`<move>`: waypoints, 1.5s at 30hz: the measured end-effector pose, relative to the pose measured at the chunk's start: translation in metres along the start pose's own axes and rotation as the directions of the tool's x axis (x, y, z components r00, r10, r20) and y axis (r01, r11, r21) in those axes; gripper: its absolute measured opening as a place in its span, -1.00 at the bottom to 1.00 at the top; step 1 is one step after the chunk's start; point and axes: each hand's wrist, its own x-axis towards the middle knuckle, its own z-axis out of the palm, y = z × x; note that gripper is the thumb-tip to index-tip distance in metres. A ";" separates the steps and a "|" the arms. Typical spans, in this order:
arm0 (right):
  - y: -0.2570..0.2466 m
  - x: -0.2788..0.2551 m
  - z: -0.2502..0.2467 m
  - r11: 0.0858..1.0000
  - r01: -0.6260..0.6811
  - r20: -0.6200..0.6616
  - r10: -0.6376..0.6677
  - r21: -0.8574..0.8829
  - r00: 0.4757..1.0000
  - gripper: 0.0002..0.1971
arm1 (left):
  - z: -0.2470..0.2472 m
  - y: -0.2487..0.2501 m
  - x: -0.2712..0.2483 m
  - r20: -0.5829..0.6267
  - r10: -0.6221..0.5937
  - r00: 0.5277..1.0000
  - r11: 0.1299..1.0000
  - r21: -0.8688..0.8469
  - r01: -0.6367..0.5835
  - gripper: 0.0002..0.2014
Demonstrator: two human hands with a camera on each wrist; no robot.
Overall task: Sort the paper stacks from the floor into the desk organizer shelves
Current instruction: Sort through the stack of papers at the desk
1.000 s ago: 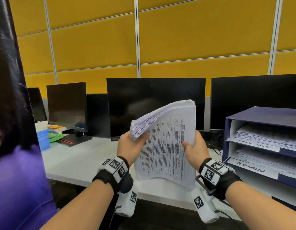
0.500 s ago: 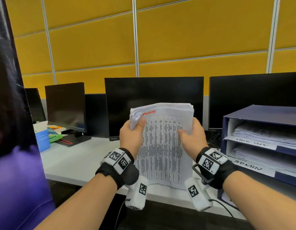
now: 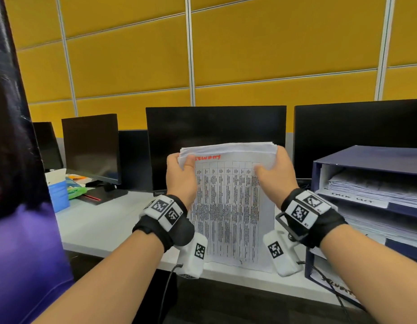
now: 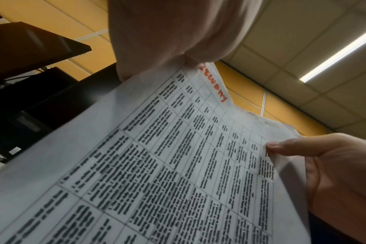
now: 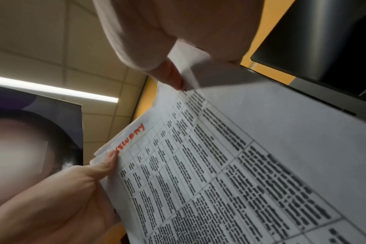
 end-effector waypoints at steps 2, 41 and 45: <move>0.001 0.001 0.000 1.000 -0.006 0.002 0.006 0.021 1.000 -0.61 | 0.001 -0.001 -0.001 0.025 -0.023 0.999 0.999 0.027 0.022 -0.83; 0.041 -0.031 0.004 0.988 -0.139 0.128 0.147 -0.071 0.981 -0.50 | 0.001 -0.047 -0.026 0.137 -0.170 0.976 0.962 0.239 0.134 -0.72; 0.060 -0.040 0.001 0.969 -0.234 0.125 0.242 -0.079 0.962 -0.45 | -0.004 -0.062 -0.039 0.228 -0.270 0.936 0.946 0.244 0.214 -0.61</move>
